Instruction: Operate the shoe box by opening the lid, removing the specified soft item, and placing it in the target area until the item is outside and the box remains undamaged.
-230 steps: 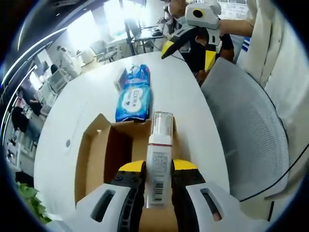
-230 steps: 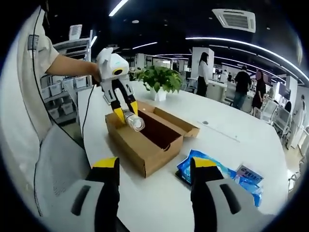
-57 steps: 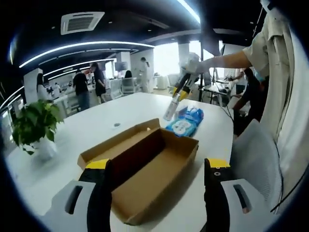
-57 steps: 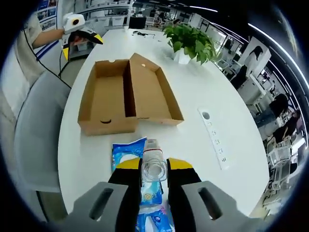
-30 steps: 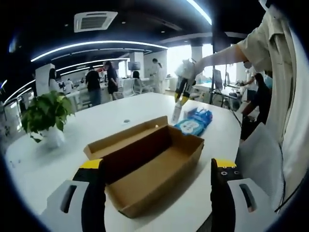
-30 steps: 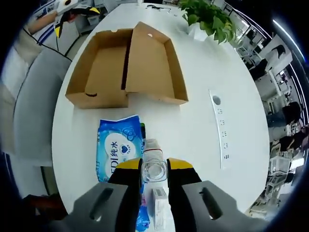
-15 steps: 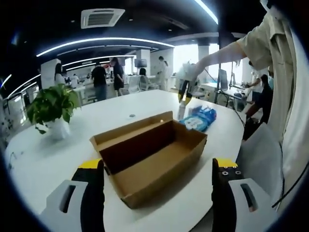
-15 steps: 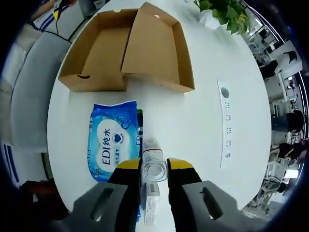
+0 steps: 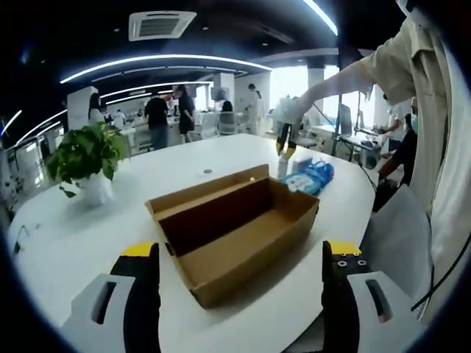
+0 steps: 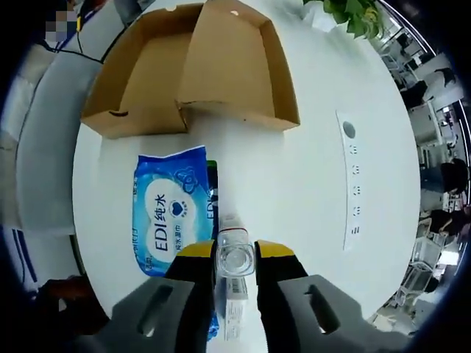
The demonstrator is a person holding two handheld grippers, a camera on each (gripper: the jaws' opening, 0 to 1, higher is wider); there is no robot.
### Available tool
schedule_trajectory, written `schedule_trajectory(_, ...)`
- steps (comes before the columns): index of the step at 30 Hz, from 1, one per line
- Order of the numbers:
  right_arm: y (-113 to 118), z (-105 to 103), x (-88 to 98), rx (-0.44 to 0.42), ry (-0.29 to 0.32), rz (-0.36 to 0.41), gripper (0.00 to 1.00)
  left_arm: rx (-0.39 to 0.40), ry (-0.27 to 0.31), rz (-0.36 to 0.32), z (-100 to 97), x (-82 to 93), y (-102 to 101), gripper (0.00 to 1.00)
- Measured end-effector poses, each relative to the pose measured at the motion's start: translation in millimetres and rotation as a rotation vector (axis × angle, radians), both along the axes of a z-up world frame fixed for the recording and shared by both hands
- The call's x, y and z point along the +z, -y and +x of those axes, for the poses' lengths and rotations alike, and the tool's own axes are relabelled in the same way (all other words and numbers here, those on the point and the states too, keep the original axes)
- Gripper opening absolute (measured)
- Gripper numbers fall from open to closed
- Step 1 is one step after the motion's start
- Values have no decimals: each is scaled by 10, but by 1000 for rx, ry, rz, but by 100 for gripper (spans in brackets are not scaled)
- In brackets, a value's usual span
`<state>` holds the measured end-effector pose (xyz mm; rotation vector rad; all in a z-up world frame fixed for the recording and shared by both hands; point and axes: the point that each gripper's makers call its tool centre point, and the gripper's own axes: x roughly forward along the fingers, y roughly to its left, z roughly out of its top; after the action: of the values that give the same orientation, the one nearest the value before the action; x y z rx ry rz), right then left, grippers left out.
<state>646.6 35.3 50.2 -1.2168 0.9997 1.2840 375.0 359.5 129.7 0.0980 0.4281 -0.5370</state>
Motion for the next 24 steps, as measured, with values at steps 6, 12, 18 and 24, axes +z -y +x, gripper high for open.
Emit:
schedule_trajectory(6,7,10,-17,15,7,-8,18,0,-6,-1,-17,-27,10,93)
schedule_trajectory(12,15,17,4,17,10,-4,22,2,-7,-2,-17,-29,-5,92)
schedule_trajectory(18,14,39,25,15,30,5,28,24,-16,-8,5,-48,-32,91)
schedule_trajectory(24,-37,15,108,0,46,40,30,51,-23,7,26,-86,-86,88)
